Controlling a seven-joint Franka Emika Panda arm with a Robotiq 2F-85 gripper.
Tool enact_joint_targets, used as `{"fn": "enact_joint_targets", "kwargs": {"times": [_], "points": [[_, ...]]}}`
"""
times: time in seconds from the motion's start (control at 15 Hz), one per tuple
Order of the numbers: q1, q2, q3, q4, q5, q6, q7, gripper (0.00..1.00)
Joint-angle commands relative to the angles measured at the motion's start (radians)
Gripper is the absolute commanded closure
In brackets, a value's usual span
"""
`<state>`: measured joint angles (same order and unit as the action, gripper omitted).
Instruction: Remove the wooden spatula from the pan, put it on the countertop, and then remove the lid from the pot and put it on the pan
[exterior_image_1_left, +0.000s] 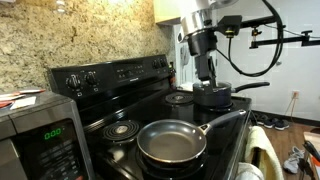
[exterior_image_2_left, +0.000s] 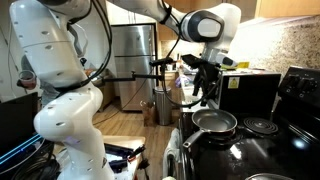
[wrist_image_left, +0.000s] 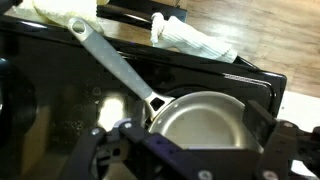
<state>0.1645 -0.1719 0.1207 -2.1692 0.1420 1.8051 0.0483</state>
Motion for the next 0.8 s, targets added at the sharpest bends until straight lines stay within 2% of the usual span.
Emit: {"fn": "enact_joint_targets", "kwargs": {"times": [0.0, 0.13, 0.4, 0.73], "points": [[-0.009, -0.011, 0.009, -0.004, 0.001, -0.002, 0.007, 0.0], [-0.014, 0.015, 0.025, 0.0, -0.064, 0.028, 0.061, 0.0], [-0.051, 0.047, 0.007, 0.017, -0.206, 0.125, 0.176, 0.0], [-0.093, 0.084, -0.023, 0.061, -0.288, 0.136, 0.238, 0.0]]}}
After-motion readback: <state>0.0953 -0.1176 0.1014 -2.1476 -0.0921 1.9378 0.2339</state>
